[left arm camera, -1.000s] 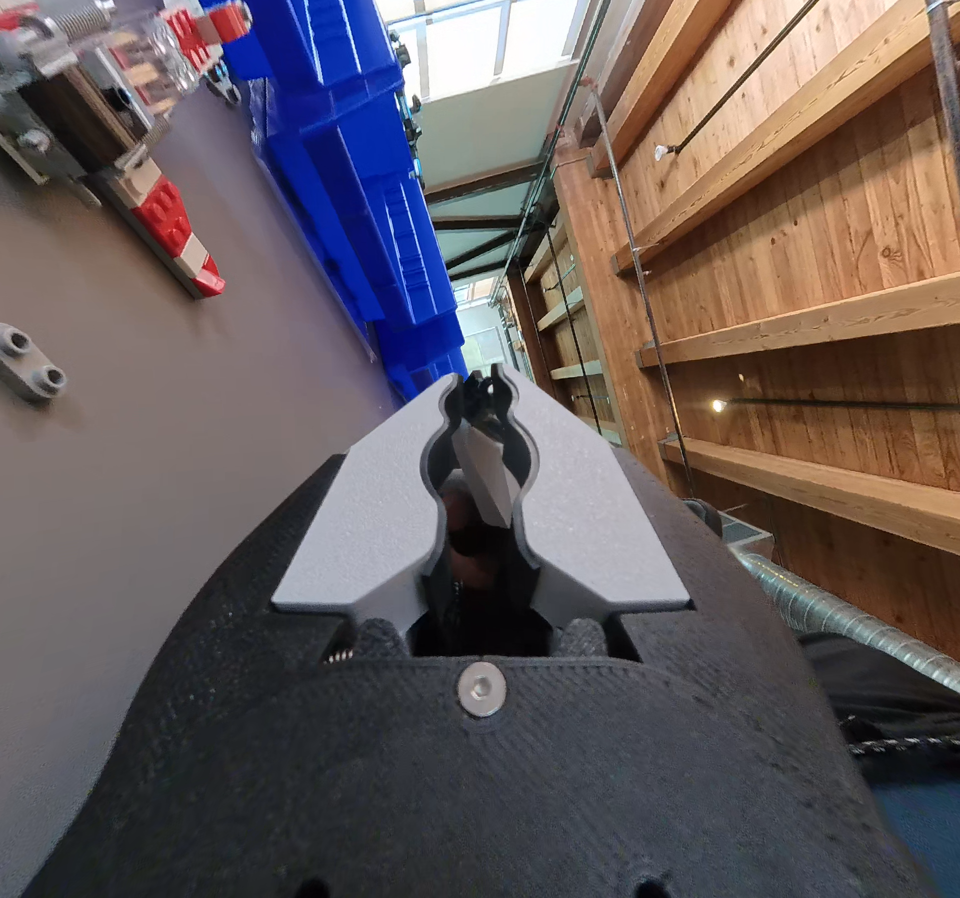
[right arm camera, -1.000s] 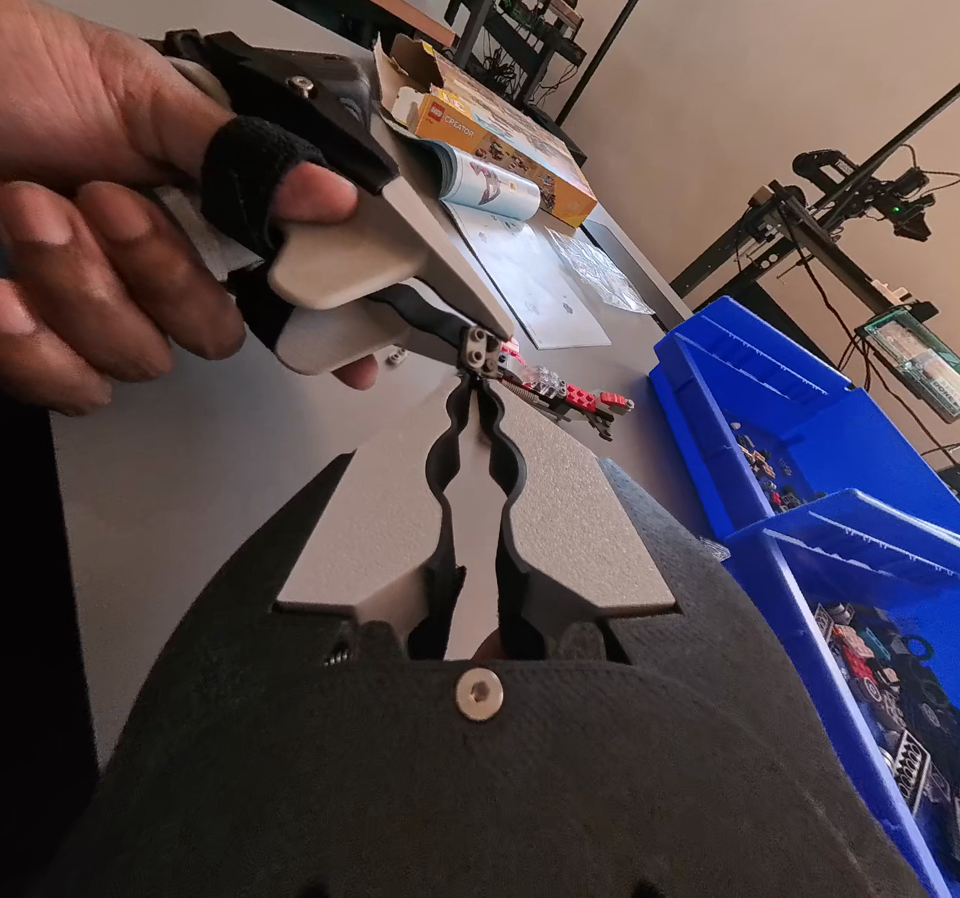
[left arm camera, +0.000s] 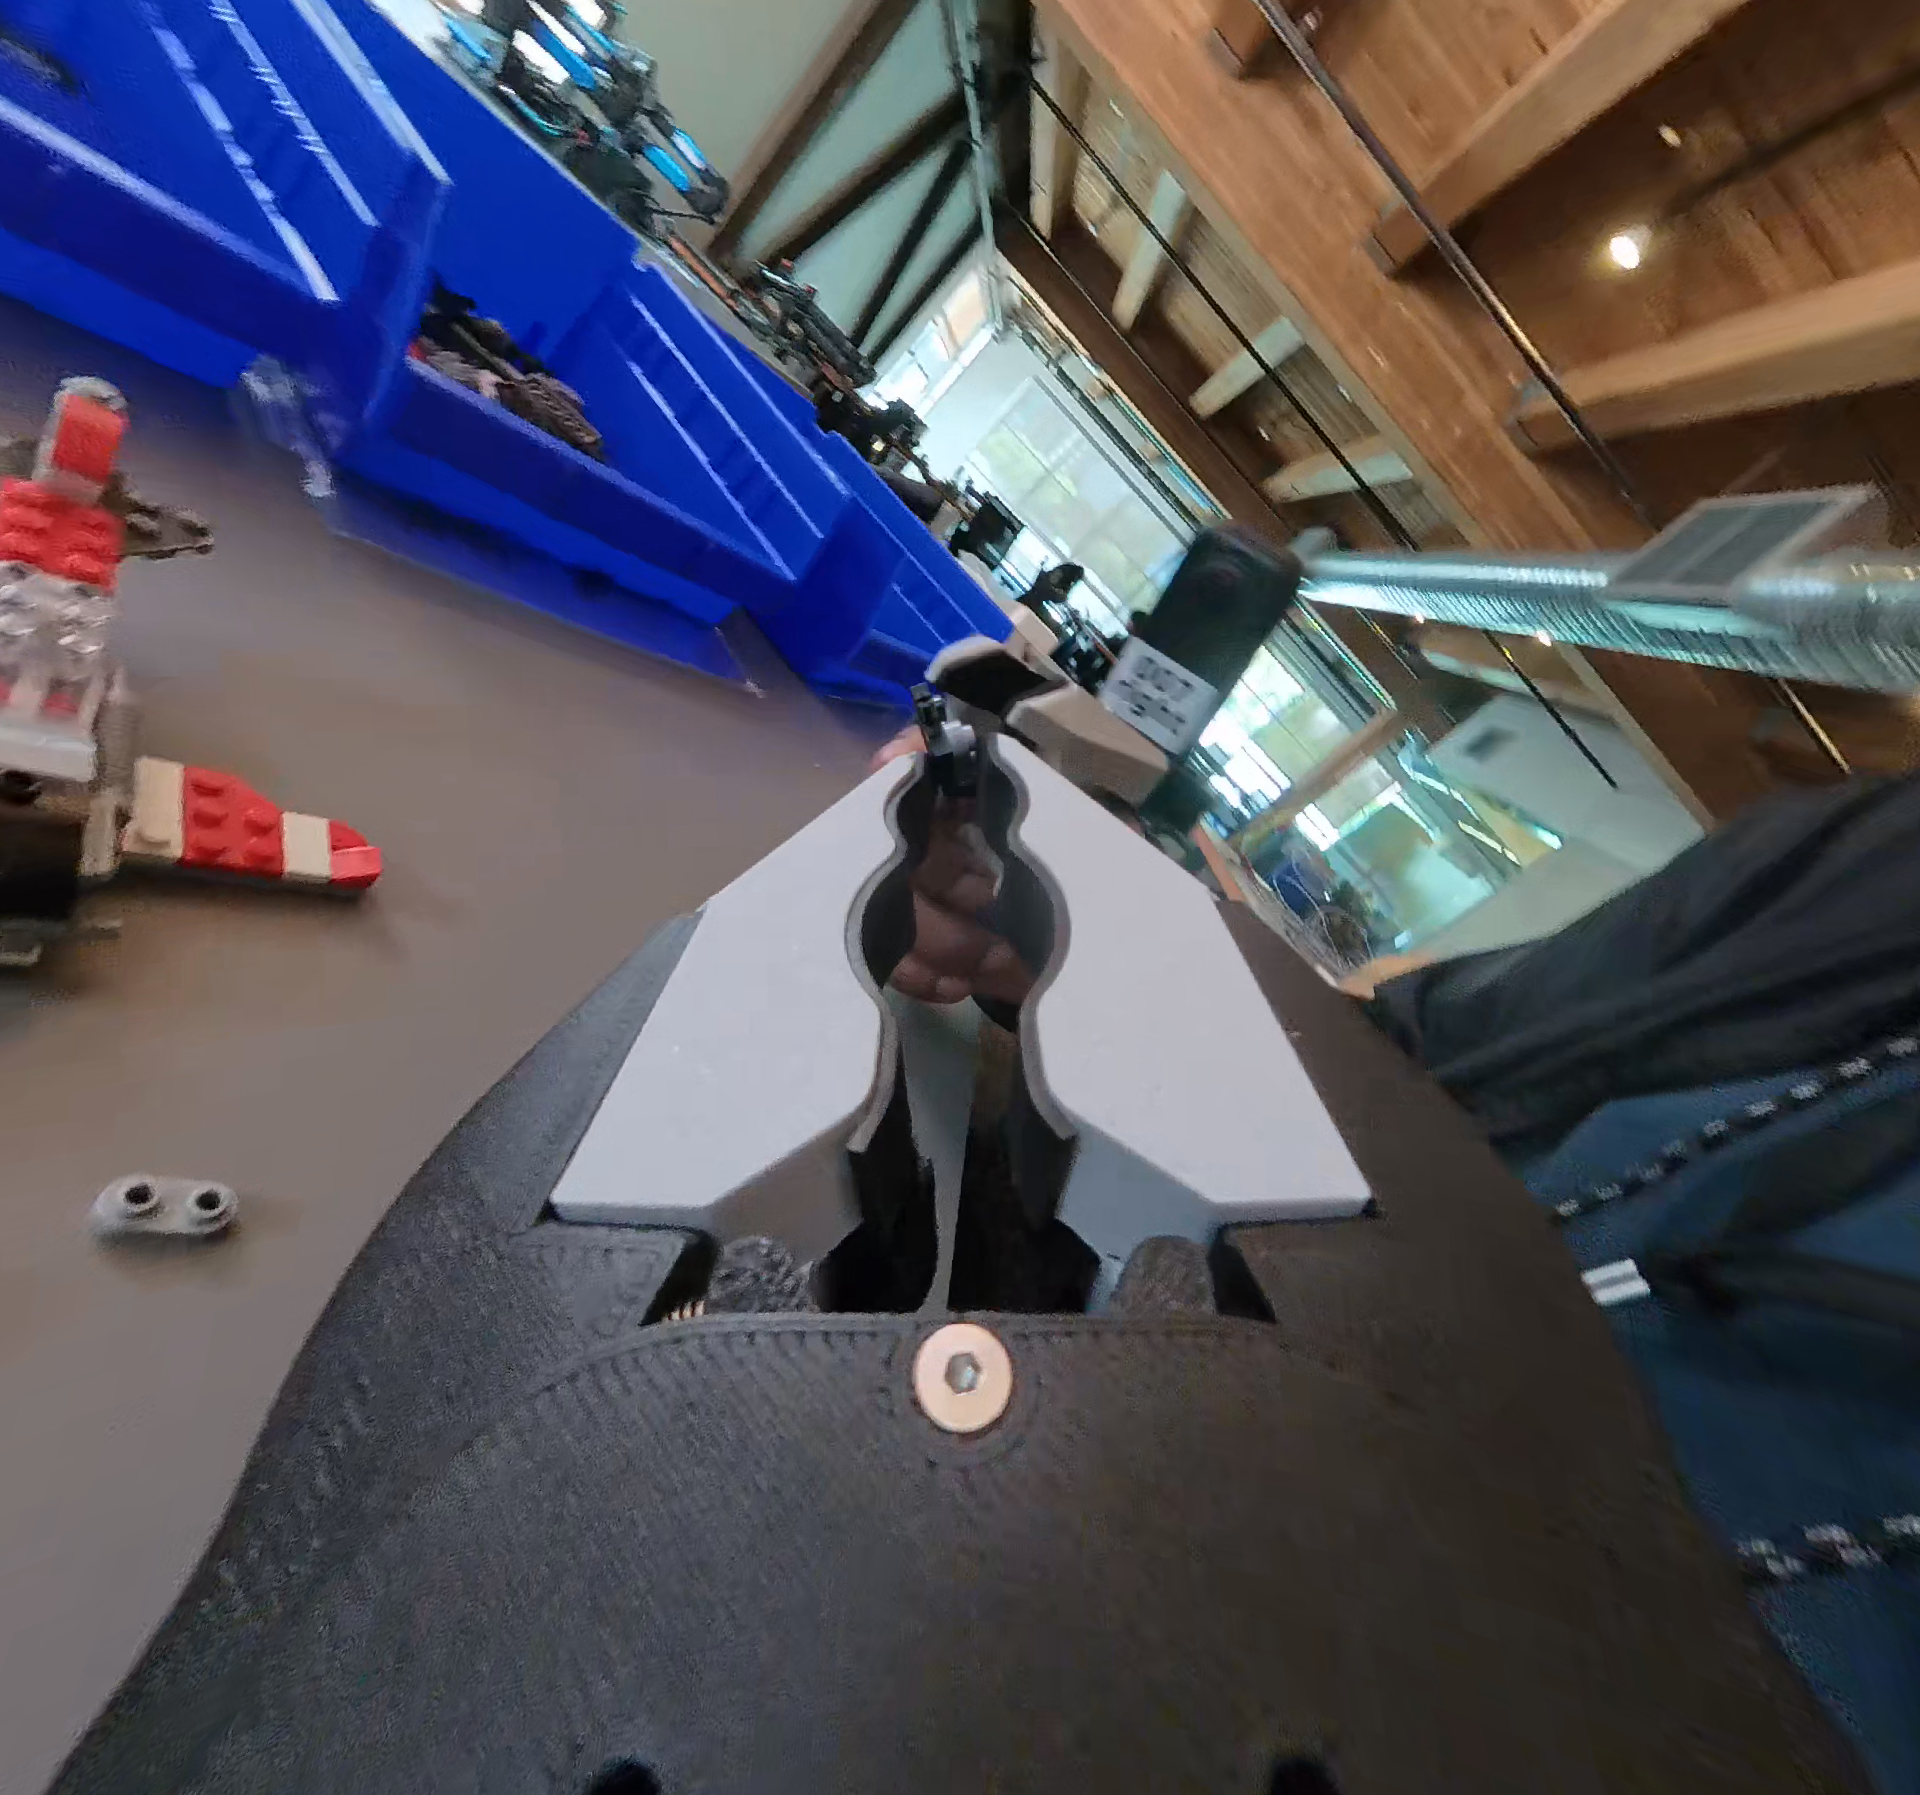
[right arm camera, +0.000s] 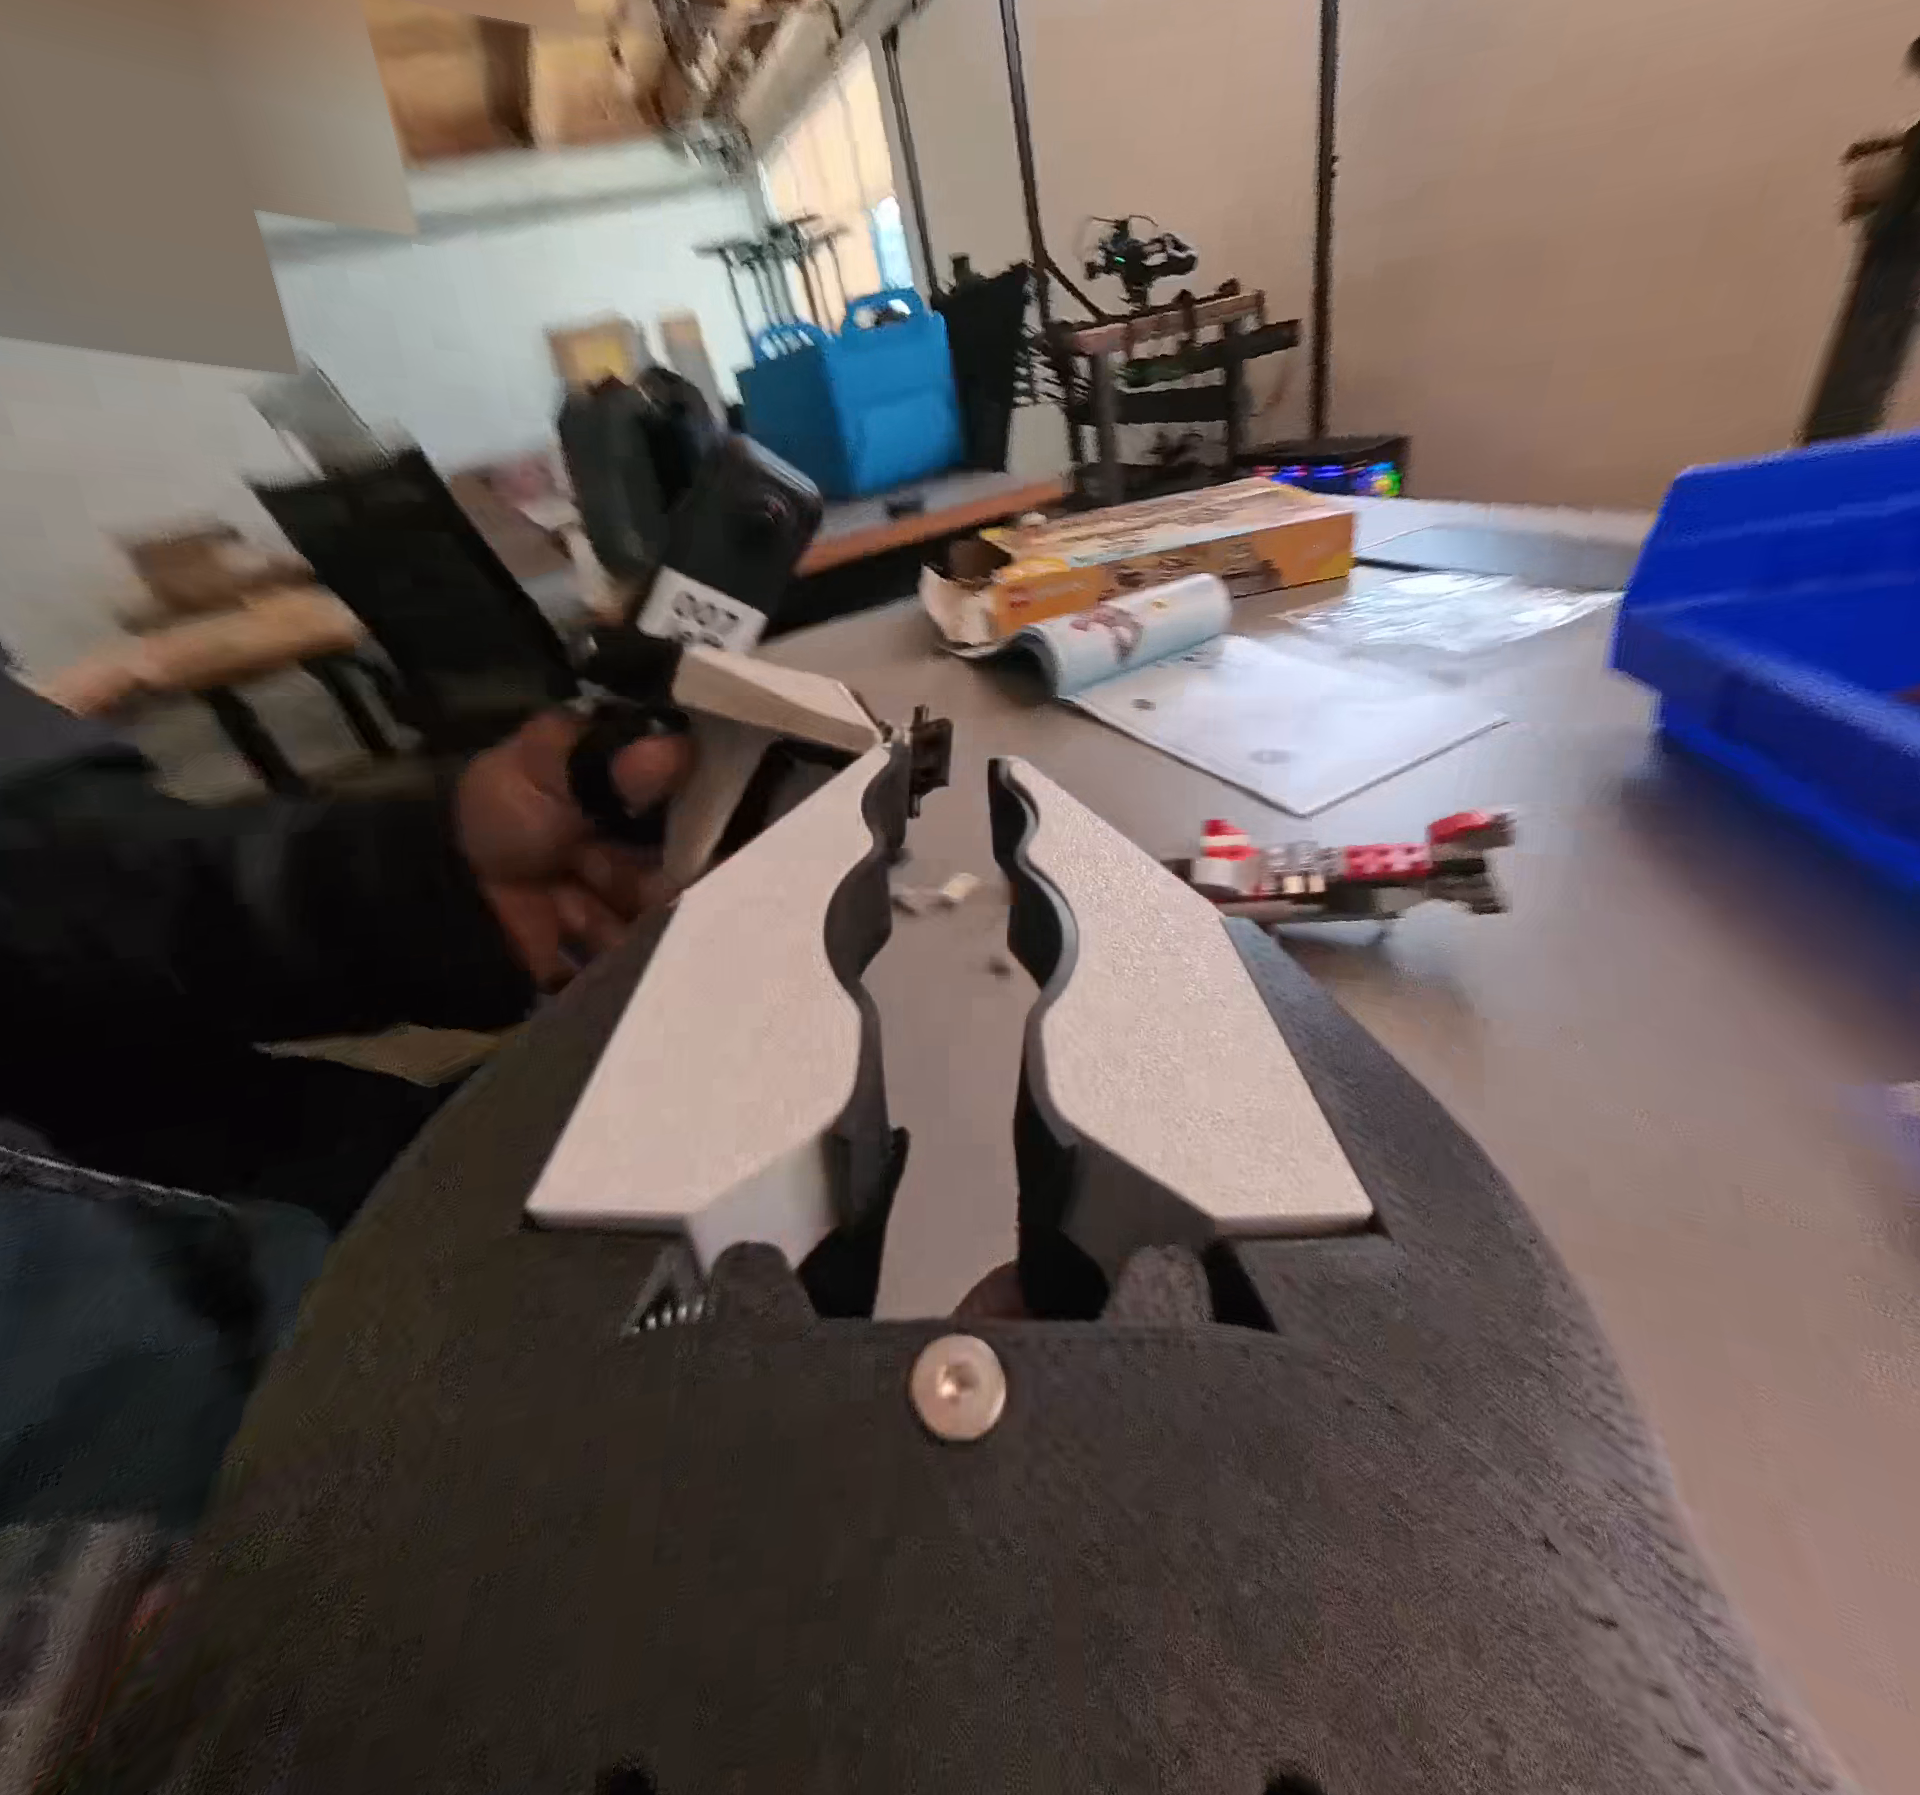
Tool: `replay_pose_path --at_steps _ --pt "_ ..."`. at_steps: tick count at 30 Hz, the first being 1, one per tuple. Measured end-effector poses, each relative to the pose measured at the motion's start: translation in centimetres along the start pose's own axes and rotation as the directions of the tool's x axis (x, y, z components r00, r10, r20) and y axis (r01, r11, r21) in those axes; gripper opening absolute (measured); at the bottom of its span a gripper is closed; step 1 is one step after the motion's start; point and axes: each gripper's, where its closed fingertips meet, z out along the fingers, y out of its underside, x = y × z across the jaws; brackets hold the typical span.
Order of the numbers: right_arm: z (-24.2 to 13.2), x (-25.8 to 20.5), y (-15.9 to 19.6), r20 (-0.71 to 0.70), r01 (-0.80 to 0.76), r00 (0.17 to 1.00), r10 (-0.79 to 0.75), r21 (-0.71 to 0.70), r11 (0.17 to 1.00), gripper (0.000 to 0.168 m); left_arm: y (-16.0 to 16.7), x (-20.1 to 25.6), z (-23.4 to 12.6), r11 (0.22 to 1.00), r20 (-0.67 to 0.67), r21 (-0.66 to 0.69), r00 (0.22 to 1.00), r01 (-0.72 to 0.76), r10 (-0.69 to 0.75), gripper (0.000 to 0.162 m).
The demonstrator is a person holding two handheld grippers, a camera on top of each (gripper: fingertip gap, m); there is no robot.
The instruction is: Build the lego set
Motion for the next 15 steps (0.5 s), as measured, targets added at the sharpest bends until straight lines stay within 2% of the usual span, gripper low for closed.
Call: replay_pose_path --at_steps 3,7,11,15 --pt "0.3 -0.7 -0.2 0.094 -0.198 0.977 0.194 0.035 0.980 0.016 0.3 1.1 0.1 0.999 -0.066 -0.027 0.997 -0.041 0.039 0.007" --pt "1.0 -1.7 -0.1 0.155 -0.328 0.935 0.318 0.043 0.944 0.017 0.8 2.3 0.5 0.996 -0.116 -0.039 0.990 -0.080 0.075 0.007" --pt "1.1 -2.2 -0.2 0.206 -0.393 0.903 0.377 0.039 0.919 0.009 1.0 2.5 0.7 0.994 -0.120 -0.044 0.989 -0.095 0.089 0.007" --pt "1.2 -1.9 0.0 0.192 -0.400 0.902 0.387 0.030 0.916 0.007 1.0 2.1 0.7 0.996 -0.105 -0.044 0.992 -0.077 0.072 0.007"
